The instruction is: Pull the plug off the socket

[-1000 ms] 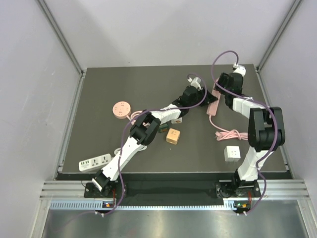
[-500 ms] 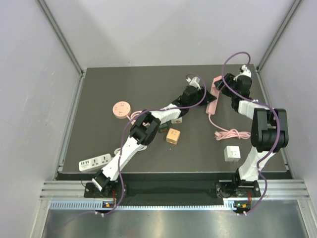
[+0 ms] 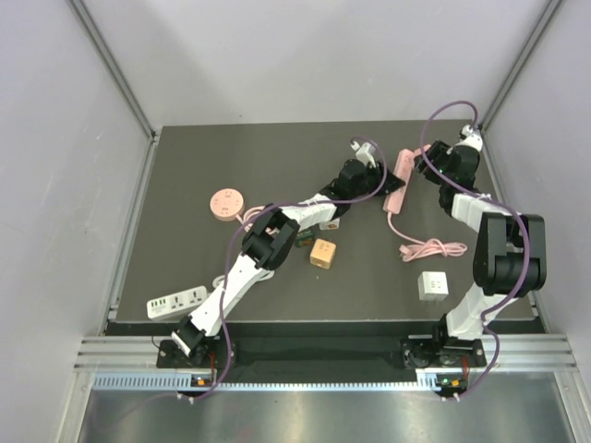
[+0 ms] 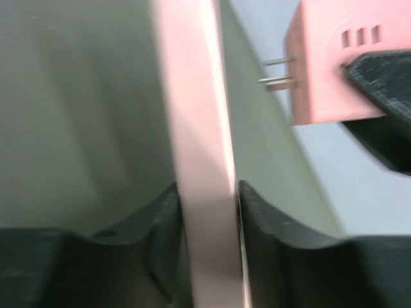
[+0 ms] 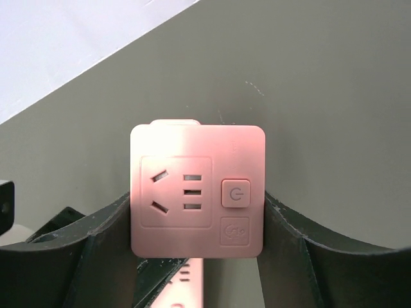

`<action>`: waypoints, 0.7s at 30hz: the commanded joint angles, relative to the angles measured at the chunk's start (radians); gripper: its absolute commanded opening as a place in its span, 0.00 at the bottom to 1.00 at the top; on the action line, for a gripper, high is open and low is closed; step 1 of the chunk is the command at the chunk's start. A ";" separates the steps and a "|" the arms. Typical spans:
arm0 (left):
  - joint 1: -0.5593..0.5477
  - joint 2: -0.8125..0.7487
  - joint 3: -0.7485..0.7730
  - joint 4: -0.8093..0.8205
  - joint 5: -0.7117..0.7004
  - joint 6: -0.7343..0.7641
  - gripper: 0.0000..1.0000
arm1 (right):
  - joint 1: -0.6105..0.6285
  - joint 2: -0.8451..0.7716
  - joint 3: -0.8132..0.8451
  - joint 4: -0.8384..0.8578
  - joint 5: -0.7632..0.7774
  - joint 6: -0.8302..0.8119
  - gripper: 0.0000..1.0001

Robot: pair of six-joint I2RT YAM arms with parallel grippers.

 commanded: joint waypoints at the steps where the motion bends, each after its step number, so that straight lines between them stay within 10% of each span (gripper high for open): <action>1: 0.024 -0.002 0.012 -0.032 0.011 0.162 0.45 | -0.009 -0.066 -0.005 0.081 0.002 -0.013 0.00; 7: 0.026 0.002 0.092 -0.098 -0.007 0.211 0.78 | -0.012 -0.092 -0.023 0.092 0.005 -0.016 0.00; 21: 0.024 -0.349 -0.150 -0.200 -0.069 0.437 0.85 | -0.012 -0.116 0.014 -0.014 -0.059 0.010 0.00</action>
